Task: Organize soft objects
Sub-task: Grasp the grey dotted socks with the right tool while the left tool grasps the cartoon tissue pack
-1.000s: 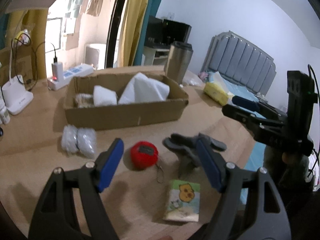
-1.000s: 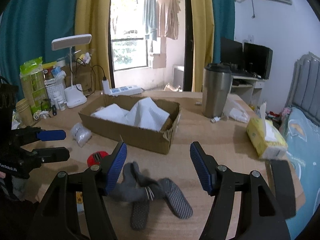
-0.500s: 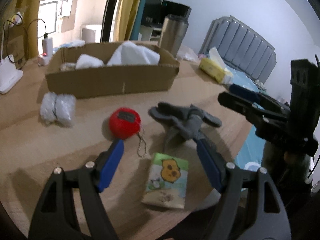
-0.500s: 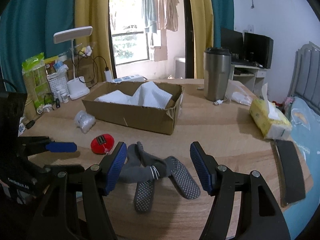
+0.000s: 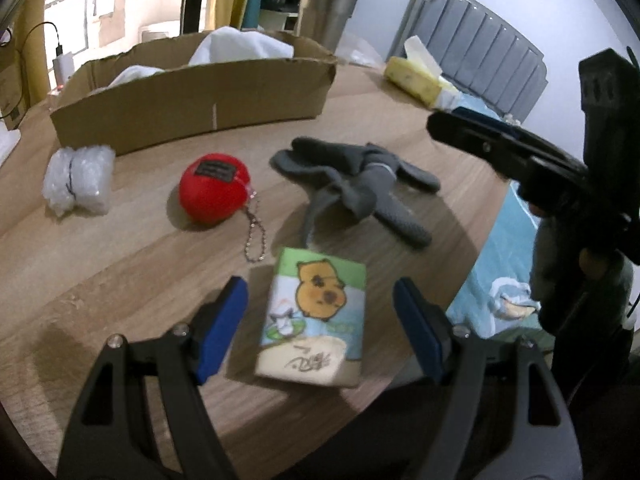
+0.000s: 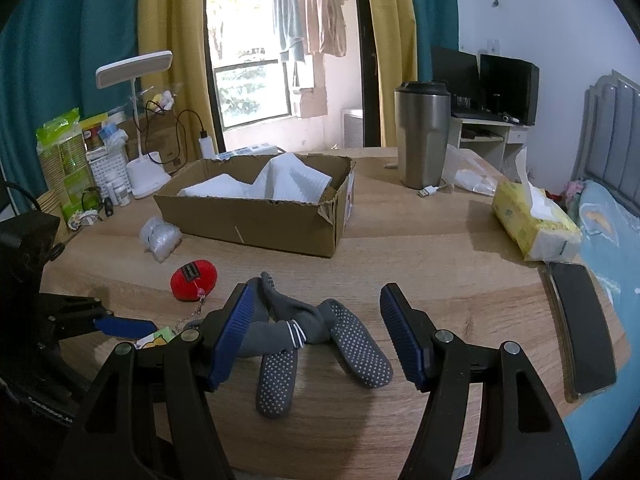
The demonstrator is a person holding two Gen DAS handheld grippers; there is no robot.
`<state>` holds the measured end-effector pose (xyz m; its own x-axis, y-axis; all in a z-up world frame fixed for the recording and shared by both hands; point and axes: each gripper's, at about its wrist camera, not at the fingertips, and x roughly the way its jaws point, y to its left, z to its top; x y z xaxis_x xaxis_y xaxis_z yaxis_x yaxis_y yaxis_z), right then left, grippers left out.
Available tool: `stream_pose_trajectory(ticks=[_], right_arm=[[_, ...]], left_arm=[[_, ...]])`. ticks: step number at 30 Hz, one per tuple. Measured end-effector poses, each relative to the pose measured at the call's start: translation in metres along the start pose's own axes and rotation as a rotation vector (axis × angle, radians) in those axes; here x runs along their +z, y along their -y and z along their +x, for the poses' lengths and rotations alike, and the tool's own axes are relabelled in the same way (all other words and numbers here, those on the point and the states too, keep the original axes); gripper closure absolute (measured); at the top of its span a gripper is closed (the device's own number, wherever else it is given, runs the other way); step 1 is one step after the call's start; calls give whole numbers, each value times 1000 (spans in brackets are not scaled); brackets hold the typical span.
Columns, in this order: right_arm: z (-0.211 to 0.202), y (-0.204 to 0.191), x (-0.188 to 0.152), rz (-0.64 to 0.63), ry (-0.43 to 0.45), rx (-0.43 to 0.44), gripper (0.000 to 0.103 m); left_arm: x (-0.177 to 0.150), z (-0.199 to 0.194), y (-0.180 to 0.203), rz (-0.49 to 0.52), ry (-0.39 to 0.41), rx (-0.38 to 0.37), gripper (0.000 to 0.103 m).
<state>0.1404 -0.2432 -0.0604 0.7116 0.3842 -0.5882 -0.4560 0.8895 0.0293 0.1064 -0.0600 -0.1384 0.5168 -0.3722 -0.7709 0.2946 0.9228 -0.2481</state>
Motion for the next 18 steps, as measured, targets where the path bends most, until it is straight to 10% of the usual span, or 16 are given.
stream_pose_trajectory(ticks=[6, 18], right_arm=[[5, 1, -3, 8, -15, 6, 34], [31, -5, -11, 28, -68, 51, 34]], left_arm=[[-3, 1, 1, 44, -7, 27, 52], [0, -19, -11, 39, 74, 73, 54]])
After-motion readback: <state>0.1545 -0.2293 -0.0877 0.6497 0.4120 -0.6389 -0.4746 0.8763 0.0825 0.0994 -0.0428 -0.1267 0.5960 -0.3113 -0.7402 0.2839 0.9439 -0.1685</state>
